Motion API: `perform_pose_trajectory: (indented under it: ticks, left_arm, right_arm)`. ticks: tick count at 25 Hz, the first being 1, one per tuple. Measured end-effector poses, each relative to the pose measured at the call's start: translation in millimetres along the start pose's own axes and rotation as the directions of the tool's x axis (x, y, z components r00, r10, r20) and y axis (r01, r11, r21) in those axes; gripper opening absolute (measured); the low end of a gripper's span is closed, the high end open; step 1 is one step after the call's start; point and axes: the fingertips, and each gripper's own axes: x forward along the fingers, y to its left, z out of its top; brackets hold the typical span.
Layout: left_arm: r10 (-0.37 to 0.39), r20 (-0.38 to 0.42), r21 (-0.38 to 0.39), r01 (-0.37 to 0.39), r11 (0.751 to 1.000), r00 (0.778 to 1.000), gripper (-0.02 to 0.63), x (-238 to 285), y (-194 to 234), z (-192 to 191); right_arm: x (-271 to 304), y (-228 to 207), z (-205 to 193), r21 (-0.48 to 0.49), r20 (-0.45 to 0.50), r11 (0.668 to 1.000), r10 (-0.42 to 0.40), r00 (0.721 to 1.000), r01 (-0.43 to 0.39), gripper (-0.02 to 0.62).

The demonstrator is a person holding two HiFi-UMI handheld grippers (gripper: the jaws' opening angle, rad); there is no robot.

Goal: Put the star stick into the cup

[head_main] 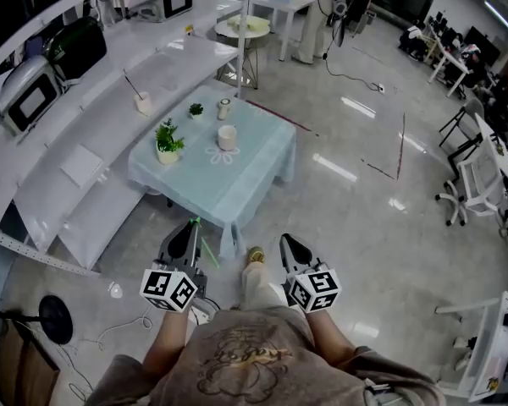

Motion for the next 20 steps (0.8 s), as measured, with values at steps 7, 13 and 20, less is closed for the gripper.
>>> perform_pose_trajectory:
  ticks: [7, 13, 20]
  left_arm:
    - [0.002, 0.013, -0.01, -0.002, 1.0, 1.0, 0.032, 46, 31, 6]
    - [0.009, 0.024, -0.01, -0.009, 1.0, 1.0, 0.032, 99, 59, 11]
    - [0.033, 0.042, -0.009, -0.033, 0.999, 0.999, 0.032, 174, 88, 30]
  right_arm:
    - [55, -12, 14, -0.004, 0.004, 1.0, 0.014, 1.0, -0.014, 0.005]
    - [113, -35, 31, -0.012, 0.01, 0.999, 0.03, 0.999, -0.03, 0.005]
    - [182, -70, 66, -0.023, 0.002, 0.998, 0.058, 0.998, -0.058, 0.004]
